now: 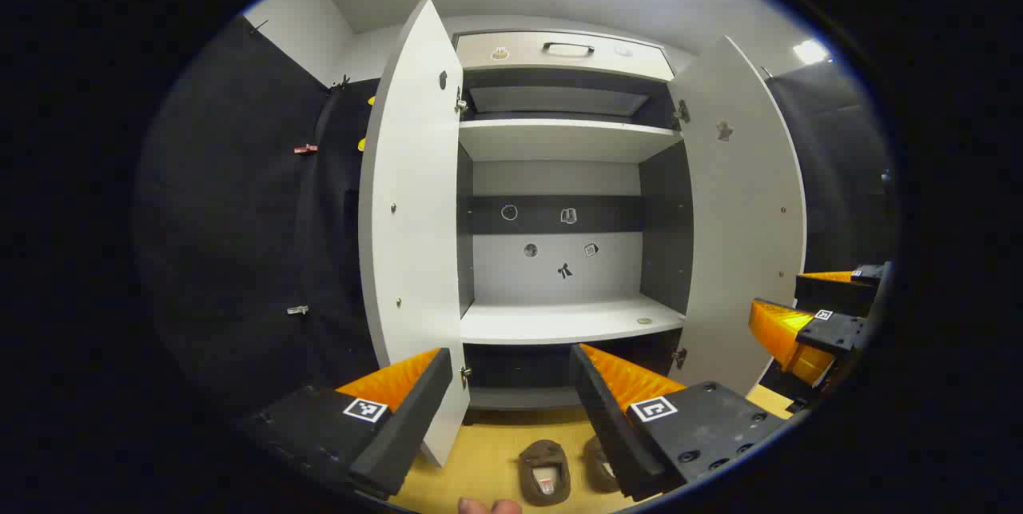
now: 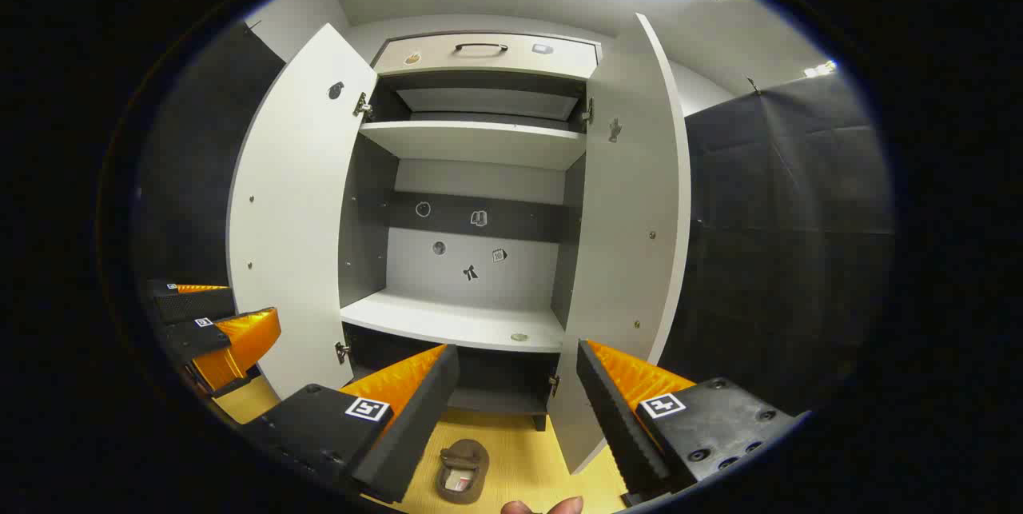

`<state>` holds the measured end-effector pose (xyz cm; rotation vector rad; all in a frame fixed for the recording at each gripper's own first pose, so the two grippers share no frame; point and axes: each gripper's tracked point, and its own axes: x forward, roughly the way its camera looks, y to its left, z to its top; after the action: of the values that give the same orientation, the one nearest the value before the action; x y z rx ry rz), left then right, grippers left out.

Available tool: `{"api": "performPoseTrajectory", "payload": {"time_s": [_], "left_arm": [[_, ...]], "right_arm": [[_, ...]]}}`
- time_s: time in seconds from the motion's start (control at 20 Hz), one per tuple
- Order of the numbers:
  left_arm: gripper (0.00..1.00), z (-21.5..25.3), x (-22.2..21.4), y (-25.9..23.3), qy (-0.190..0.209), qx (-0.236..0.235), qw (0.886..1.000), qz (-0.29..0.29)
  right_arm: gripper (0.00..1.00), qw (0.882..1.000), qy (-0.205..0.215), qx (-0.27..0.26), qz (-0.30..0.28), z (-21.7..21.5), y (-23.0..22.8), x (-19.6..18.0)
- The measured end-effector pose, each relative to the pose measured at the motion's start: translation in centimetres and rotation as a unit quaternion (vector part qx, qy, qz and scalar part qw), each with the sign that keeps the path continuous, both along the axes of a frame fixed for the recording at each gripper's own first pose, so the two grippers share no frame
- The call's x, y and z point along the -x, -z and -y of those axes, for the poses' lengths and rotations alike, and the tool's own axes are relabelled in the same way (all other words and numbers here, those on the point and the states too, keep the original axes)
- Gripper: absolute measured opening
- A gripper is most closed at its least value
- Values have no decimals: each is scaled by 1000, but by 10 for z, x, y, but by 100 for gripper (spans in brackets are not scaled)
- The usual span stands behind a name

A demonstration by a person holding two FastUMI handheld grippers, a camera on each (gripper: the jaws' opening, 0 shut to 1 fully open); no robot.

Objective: Grab one shoe with the right hand and put it into the shoe cabinet, grab the other shoe with the left hand and put it into the shoe cabinet; then close the right door with the right hand and the left door with the left hand.

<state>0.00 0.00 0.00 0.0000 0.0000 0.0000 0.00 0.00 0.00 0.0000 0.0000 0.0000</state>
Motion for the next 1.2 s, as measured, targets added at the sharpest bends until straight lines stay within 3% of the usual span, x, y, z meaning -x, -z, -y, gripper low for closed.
{"api": "performPoseTrajectory", "payload": {"time_s": [0.95,1.2], "left_arm": [[95,-1,-3,1,10,-14,1000,3],[95,-7,-4,0,6,-15,1000,13]], "right_arm": [[98,1000,-9,-11,-18,-7,4,-3],[98,998,-22,-16,-48,-14,25,-7]]}}
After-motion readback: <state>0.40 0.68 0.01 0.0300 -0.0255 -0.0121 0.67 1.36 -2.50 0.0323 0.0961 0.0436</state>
